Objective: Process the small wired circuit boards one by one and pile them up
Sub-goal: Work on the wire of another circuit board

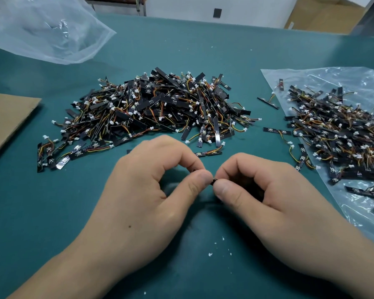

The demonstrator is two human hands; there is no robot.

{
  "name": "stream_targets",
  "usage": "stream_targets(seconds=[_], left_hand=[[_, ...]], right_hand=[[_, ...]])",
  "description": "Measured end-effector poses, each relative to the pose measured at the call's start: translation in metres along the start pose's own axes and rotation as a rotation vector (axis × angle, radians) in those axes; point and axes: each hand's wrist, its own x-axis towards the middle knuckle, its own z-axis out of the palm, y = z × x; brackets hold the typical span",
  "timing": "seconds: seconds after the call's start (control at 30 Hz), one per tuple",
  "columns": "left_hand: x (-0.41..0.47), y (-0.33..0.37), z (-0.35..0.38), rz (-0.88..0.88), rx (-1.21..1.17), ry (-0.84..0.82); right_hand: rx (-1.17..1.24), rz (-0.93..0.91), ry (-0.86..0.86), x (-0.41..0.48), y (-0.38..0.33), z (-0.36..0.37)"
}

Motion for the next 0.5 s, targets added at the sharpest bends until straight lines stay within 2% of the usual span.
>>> stream_targets(seconds=[0.13, 0.33, 0.43, 0.5], left_hand=[[0.0021, -0.0030, -0.0014, -0.016, -0.042, 0.041], [0.0019, -0.0070, 0.0010, -0.033, -0.043, -0.025], [0.0013, -0.0083, 0.0016, -0.001, -0.002, -0.028], [0.0003, -0.0097, 0.0025, -0.002, 0.084, -0.069]], right_hand=[[-0.233, -0.114, 0.023, -0.0014, -0.0022, 0.0069], [-0.112, -0.157, 0.020, -0.0043, 0.0014, 0.0069], [0.067, -0.105, 0.090, -0.0042, 0.0033, 0.0071], [0.329, -0.032, 0.270, -0.0014, 0.0061, 0.0036]])
